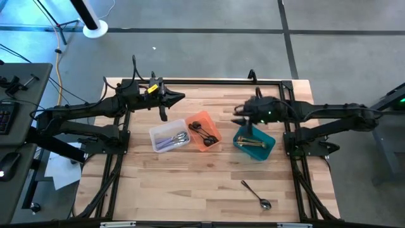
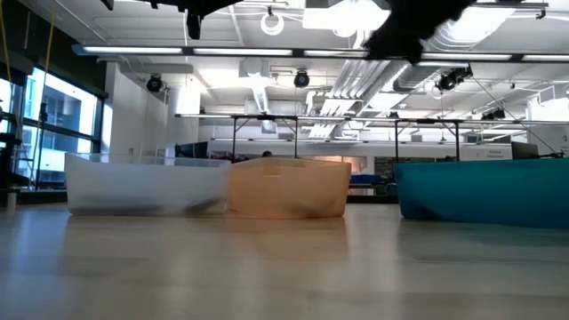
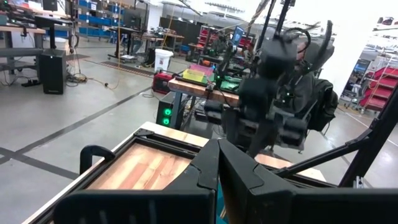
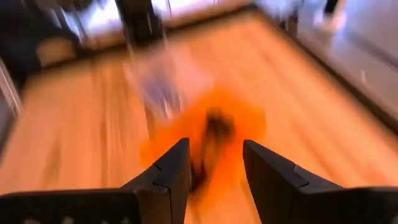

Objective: Sort silverware by color (type)
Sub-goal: Put the black spoon into the orange bin

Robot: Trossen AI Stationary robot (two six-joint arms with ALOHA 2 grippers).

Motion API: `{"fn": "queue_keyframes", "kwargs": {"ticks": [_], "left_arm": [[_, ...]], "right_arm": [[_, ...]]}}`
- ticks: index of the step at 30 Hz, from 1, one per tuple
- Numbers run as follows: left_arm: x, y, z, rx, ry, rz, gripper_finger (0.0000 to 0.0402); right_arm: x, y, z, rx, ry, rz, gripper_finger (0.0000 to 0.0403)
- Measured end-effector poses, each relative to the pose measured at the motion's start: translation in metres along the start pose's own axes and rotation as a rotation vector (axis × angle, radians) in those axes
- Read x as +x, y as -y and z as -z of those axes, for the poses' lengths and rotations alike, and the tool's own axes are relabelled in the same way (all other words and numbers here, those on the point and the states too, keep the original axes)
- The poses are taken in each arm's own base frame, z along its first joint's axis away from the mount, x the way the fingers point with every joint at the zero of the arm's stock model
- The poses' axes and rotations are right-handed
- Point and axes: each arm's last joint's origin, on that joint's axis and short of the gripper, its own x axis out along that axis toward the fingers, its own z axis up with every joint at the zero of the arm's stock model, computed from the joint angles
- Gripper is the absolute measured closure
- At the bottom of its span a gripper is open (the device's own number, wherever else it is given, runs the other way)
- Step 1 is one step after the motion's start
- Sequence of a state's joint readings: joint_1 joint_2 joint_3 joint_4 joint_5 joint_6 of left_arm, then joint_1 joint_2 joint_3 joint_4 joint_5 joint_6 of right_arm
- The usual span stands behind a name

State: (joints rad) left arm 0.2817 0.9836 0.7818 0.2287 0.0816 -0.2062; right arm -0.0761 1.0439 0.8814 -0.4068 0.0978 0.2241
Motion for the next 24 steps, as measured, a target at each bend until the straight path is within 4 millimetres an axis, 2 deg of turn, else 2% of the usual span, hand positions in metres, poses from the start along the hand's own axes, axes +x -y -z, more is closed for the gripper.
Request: {"fn": "queue_keyframes", "kwargs": {"ticks": [4,11,17,24], "left_arm": [[0.000,0.000,0.000,0.000,0.001,0.000,0.0401],[0.000,0.002,-0.001,0.000,0.006,0.034,0.0401],[0.000,0.005,-0.002,0.001,0.008,0.087,0.0401],[0.000,0.005,-0.002,0.001,0.008,0.087,0.0401]], "right_arm": [[0.015,0.002,-0.026,0.027,0.237,-0.046,0.0269],[0.037,0.007,-0.057,0.016,0.533,-0.296,0.0270],[0.043,0.013,-0.060,0.037,0.566,-0.313,0.0294],[0.041,0.014,-0.062,0.034,0.586,-0.316,0.0380]]}}
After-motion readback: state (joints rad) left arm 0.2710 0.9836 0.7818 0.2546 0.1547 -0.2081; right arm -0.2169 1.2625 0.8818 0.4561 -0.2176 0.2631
